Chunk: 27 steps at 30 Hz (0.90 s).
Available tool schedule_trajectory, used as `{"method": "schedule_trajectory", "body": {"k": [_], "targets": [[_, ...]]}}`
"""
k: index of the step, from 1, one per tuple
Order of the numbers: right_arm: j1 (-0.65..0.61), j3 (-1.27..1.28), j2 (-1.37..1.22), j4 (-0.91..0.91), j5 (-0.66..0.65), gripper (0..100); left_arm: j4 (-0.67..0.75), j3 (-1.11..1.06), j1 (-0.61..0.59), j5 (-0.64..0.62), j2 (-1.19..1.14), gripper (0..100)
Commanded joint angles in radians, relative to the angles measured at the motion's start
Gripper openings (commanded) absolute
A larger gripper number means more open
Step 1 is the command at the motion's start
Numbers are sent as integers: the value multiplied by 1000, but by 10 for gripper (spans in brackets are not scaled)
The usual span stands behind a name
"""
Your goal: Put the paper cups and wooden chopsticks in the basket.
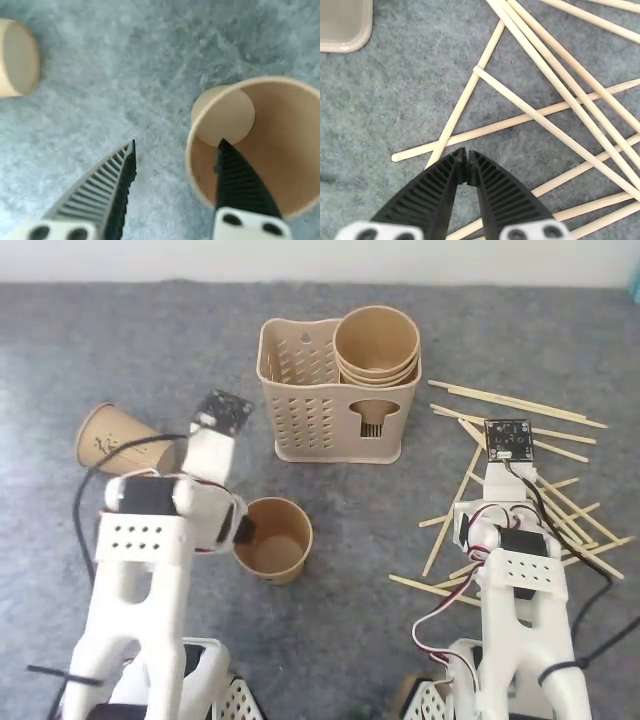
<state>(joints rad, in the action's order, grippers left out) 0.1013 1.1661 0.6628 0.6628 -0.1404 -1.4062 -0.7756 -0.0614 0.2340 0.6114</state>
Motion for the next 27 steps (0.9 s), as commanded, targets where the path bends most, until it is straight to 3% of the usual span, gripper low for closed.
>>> {"method": "schedule_trajectory", "body": {"k": [1,8,19,27], "targets": [[2,-5,27,-21,-23,8,103,-58,51,5,20,242],[4,-5,27,-21,-23,8,101,-15,130,-97,21,4],[4,-5,27,-21,-23,8,-78,282,192,-112,20,12],[2,-5,27,-22,-23,8,-183,711,216,-321,11,12]]}}
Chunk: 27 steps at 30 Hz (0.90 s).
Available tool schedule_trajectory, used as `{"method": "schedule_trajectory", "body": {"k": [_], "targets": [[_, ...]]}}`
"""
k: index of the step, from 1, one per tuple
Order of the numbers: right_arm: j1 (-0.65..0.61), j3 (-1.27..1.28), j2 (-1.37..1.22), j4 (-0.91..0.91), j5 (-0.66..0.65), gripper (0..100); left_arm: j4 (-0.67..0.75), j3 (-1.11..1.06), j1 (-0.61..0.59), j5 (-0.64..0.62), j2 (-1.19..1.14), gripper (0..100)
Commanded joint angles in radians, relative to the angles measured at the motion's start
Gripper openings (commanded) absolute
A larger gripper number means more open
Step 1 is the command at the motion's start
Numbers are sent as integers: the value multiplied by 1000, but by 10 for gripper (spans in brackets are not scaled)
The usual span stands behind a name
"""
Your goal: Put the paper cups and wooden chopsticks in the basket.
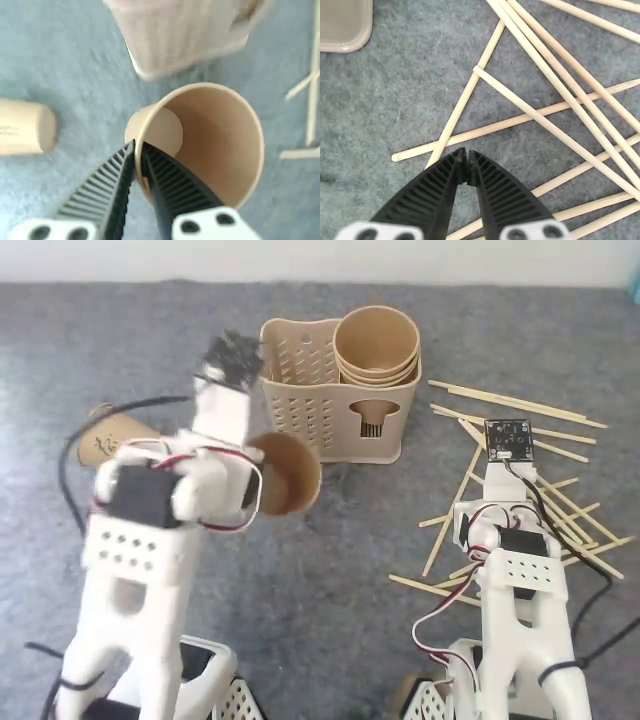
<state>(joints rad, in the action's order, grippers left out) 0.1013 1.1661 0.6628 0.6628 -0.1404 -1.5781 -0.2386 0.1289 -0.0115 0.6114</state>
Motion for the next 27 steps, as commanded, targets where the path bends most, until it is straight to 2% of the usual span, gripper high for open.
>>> {"method": "schedule_trajectory", "body": {"k": [1,8,13,16,24,27], "targets": [[2,-5,27,-22,-23,8,-5,217,44,-114,9,12],[1,-5,27,-22,-23,8,201,410,115,-404,9,12],[1,-5,27,-22,-23,8,404,418,149,-514,-75,12],[1,-5,27,-22,-23,8,479,458,152,-583,-193,11],[-1,-5,25,-22,-23,8,485,796,144,-615,-612,11],[-1,-5,25,-22,-23,8,433,932,144,-615,-761,11]]}}
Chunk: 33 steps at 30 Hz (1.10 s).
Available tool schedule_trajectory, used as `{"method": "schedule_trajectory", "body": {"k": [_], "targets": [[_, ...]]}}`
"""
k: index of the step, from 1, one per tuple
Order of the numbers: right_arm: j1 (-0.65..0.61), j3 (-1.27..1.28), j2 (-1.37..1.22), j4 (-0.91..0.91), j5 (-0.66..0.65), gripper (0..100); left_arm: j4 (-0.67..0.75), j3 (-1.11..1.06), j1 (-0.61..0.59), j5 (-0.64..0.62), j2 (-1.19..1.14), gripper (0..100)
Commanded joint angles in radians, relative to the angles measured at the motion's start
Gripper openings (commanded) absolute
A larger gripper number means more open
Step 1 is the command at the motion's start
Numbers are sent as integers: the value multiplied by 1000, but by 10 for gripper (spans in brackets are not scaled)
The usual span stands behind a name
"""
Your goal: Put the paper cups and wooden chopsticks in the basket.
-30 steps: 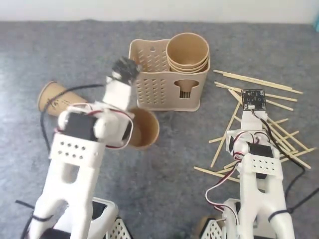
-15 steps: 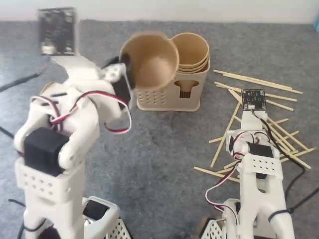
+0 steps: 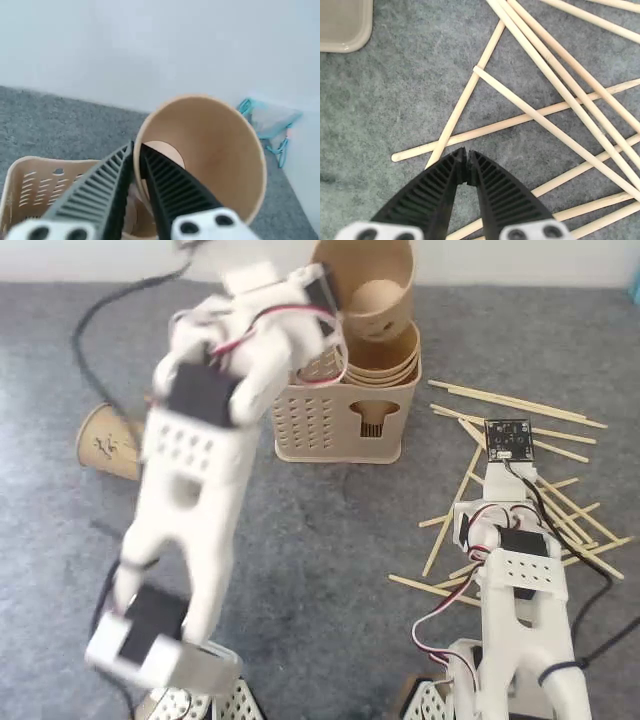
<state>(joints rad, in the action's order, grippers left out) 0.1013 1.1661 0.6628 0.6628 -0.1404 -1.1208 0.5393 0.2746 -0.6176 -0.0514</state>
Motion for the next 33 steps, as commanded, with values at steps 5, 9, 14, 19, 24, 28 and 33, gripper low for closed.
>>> {"method": "schedule_trajectory", "body": {"k": [5,9,14,19,24,28,33], "targets": [[-1,-5,25,-22,-23,8,-181,401,-2,-8,-278,11],[-1,-5,25,-24,-23,8,-293,567,-48,-8,-362,11],[-1,-5,25,-31,-23,8,-466,754,-80,17,-394,11],[-1,-5,25,-35,-23,8,-589,908,-63,71,-400,11],[-1,-5,25,-31,-23,8,-620,865,-48,72,-404,11],[-1,-5,25,-30,-23,8,-615,809,-44,72,-404,11],[-1,-5,25,-30,-23,8,-529,748,-25,103,-404,11]]}}
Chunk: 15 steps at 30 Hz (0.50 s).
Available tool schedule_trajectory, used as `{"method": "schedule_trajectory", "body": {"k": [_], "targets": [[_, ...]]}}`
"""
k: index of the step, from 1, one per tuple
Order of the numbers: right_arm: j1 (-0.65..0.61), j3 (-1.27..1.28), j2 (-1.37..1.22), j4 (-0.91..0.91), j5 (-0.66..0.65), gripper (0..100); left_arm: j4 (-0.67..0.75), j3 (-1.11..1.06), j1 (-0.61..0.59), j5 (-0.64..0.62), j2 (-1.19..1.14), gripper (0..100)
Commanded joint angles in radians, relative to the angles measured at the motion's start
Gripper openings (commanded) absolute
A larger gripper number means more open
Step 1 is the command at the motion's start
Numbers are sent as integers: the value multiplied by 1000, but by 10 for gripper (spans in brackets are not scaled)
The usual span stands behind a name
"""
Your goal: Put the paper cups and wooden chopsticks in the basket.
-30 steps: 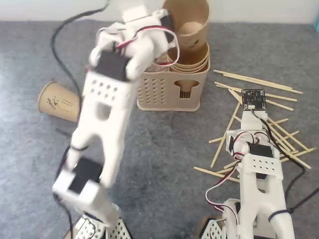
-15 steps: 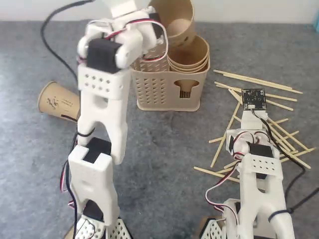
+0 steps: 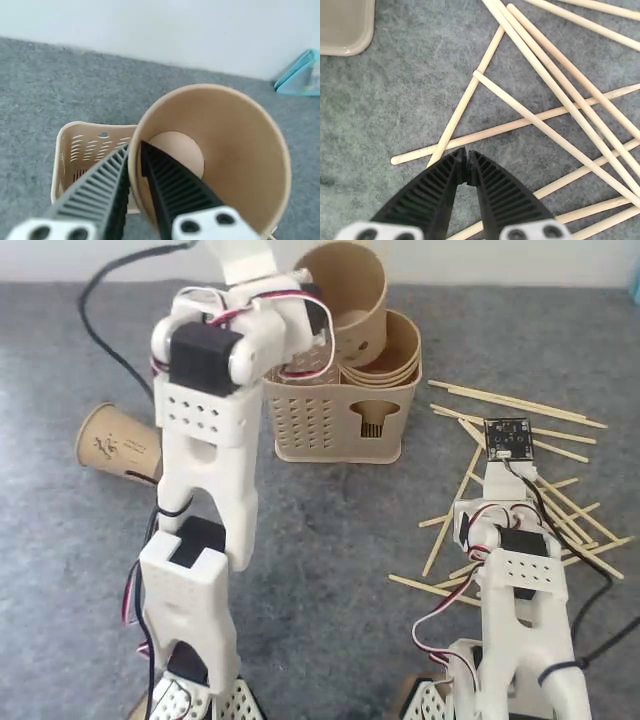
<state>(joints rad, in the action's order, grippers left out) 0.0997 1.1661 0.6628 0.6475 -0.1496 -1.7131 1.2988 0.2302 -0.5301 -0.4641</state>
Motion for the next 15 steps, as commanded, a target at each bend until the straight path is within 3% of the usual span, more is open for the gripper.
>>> {"method": "schedule_trajectory", "body": {"k": [1,15], "targets": [[1,-5,25,-15,-14,8,86,-18,26,15,9,11],[1,-5,25,-16,-15,8,173,-44,81,18,-6,11]]}}
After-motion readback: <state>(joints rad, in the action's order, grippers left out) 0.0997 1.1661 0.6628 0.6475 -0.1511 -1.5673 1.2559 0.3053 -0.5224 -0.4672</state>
